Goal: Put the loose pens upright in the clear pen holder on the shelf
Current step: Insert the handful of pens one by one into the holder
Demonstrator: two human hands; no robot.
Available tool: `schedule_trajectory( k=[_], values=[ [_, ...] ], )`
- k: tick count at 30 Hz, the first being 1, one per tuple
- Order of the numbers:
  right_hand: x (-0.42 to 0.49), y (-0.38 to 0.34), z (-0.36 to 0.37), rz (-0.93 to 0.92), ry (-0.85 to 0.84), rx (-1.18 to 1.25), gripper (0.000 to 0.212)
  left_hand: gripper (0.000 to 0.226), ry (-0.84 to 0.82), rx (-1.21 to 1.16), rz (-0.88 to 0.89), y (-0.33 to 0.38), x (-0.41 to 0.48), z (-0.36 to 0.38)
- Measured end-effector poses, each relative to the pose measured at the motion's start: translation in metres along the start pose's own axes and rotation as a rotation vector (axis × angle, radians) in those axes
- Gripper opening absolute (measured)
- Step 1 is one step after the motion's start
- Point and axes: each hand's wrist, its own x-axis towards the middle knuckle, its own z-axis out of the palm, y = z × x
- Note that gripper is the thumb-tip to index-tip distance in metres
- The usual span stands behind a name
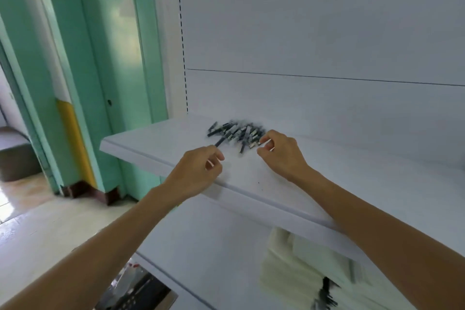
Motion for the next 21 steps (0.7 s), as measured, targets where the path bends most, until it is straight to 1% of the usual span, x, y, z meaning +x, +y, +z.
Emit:
schedule_trajectory(
  k=[4,9,12,14,18,20,21],
  values=[
    [0.042,0.004,0.019,-0.003,-0.009,-0.008,0.016,0.014,0.045,0.009,-0.012,-0.017,0.047,0.013],
    [0.086,0.009,0.023,0.01,0.024,0.018,0.016,0.03,-0.068,0.144,-0.063,-0.051,0.107,0.02],
    [0.102,0.013,0.026,0.008,0.005,-0.021,0.016,0.03,-0.097,0.119,-0.074,-0.061,0.135,0.022],
    [0.112,0.014,0.028,0.025,-0.002,-0.045,0.015,0.033,-0.175,0.082,-0.056,-0.062,0.146,0.025],
    [0.129,0.014,0.038,0.018,-0.058,-0.175,0.012,0.042,-0.354,0.125,0.087,-0.068,0.164,0.026],
    [0.134,0.01,0.044,0.014,-0.076,-0.221,0.006,0.047,-0.405,0.076,0.091,-0.075,0.174,0.02],
    [0.136,0.007,0.045,0.025,-0.077,-0.234,0.007,0.05,-0.423,0.044,0.082,-0.079,0.179,0.017]
  ],
)
